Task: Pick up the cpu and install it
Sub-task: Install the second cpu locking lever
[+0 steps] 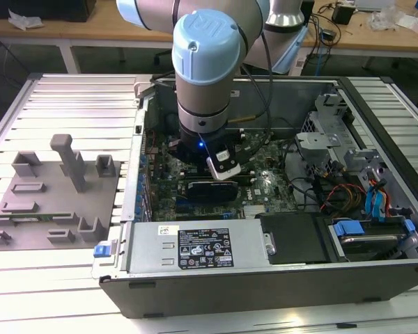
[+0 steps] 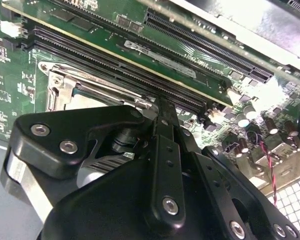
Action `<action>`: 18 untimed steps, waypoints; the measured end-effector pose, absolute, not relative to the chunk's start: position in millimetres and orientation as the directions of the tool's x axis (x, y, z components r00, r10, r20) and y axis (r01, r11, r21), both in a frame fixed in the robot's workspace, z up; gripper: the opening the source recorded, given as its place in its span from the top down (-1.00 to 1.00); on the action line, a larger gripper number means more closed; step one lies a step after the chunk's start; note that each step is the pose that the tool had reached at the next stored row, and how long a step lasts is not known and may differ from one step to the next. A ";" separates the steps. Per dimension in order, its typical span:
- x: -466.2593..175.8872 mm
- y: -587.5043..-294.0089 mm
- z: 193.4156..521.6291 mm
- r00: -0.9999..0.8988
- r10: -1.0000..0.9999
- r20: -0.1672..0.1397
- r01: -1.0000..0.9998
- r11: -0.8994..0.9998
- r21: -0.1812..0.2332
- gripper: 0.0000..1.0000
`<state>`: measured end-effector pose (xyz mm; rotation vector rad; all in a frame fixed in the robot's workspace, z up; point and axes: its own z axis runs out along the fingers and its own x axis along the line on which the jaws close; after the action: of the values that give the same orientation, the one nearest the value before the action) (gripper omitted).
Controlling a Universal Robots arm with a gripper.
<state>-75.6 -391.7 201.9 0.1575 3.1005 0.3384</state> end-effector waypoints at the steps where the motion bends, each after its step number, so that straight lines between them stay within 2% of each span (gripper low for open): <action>1: -75.6 -391.6 201.6 -0.995 0.102 -0.007 0.098 0.971 0.218 0.79; 18: -75.4 -400.4 206.6 -0.995 0.102 -0.004 0.098 0.963 0.251 0.79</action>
<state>-75.4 -400.4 206.6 0.1582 3.0956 0.3938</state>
